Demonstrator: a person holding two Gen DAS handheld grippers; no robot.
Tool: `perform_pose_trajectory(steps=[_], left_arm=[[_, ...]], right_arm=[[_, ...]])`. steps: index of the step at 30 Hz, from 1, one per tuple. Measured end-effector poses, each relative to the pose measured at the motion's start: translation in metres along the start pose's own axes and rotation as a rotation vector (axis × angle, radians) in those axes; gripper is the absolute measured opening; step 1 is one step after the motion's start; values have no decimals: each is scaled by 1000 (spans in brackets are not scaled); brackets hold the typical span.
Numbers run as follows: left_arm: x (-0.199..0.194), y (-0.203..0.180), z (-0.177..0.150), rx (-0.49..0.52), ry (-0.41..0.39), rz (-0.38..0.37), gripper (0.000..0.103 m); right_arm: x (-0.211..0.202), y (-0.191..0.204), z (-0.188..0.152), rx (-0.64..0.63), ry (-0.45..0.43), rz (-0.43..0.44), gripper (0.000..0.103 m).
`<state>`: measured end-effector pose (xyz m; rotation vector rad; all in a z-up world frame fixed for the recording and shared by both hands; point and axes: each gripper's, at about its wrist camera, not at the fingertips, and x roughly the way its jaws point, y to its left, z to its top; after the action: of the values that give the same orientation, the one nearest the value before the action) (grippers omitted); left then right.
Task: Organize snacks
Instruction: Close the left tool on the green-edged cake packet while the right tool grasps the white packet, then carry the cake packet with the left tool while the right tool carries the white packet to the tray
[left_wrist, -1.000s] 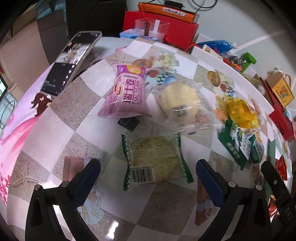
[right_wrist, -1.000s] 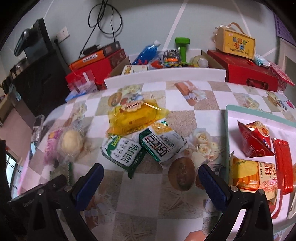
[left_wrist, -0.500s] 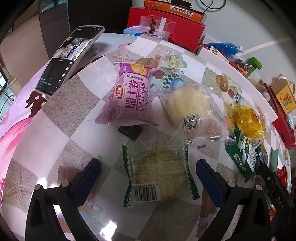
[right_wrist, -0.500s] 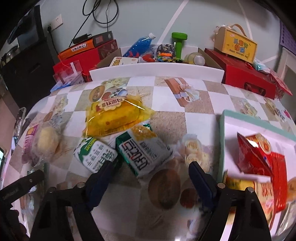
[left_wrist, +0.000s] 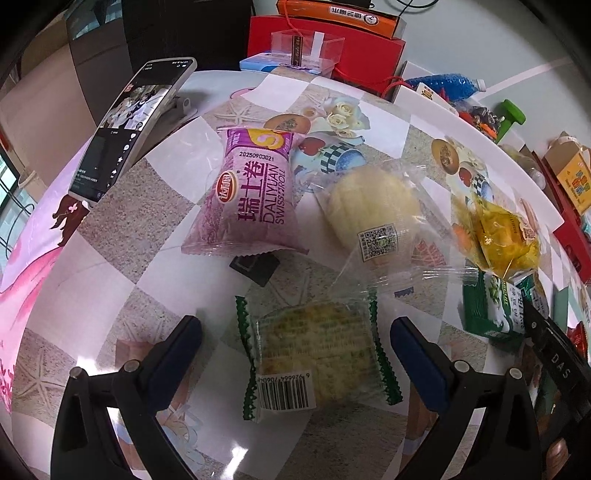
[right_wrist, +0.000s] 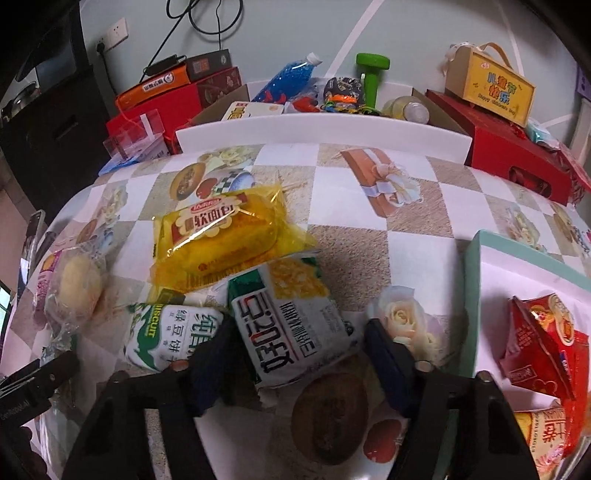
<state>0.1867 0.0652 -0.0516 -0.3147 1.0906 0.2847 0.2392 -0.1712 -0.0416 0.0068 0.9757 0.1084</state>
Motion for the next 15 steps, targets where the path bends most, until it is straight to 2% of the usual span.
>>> perform_pose_trajectory(steps=[1,5,7,15], left_arm=[[0,0,0,2,-4,6,93],[-4,0,0,9,-20,7,78],[-6,1,1,11,-30,2,65],[-10,4,-1,5,-42,-27,58]], right_arm=[[0,0,0,1,1,2,69],[0,0,0,-1,2,-1,65],[-1,0,-1,-3,2,-2,64],[-6,0,-6,0,11,-9,62]])
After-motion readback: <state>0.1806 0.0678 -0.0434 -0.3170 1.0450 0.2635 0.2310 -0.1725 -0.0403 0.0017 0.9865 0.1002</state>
